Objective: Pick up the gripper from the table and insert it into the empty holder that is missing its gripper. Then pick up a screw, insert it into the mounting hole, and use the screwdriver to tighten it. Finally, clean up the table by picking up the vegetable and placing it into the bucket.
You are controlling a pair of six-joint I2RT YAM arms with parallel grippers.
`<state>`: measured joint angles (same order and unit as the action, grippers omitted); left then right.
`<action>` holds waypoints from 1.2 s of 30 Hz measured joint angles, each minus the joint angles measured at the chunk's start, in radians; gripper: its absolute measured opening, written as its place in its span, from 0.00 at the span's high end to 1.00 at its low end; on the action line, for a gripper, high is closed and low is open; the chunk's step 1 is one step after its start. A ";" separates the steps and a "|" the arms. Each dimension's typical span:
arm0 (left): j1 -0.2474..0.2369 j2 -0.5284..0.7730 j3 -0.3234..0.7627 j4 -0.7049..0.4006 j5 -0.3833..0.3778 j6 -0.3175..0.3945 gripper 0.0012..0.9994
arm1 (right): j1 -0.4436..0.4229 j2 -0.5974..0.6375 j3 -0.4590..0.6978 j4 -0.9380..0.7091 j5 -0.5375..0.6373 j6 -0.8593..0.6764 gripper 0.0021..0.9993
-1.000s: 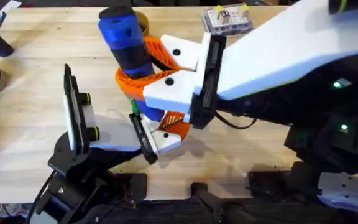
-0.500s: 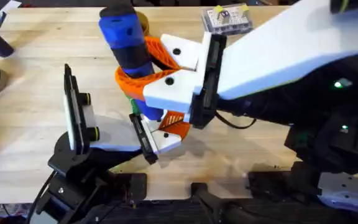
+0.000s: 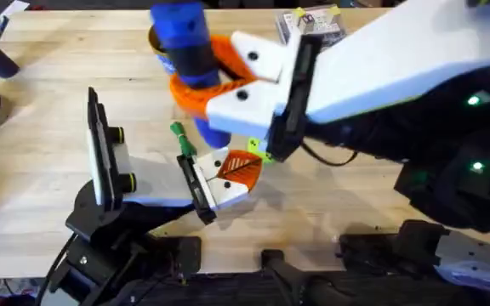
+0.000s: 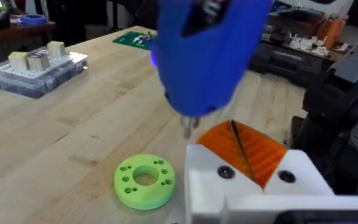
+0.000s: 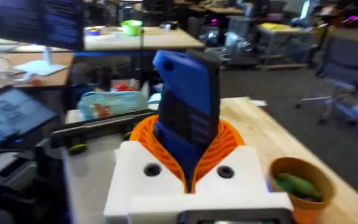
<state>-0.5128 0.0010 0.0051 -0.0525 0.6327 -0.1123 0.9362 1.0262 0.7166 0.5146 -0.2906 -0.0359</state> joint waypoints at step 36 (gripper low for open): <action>0.000 0.000 0.000 0.000 0.000 0.000 0.99 | -0.545 0.425 -0.001 -0.709 0.484 -0.686 0.25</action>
<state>-0.5129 0.0009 0.0051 -0.0528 0.6327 -0.1123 0.3916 1.4512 0.7151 -0.1944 0.1935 -0.7223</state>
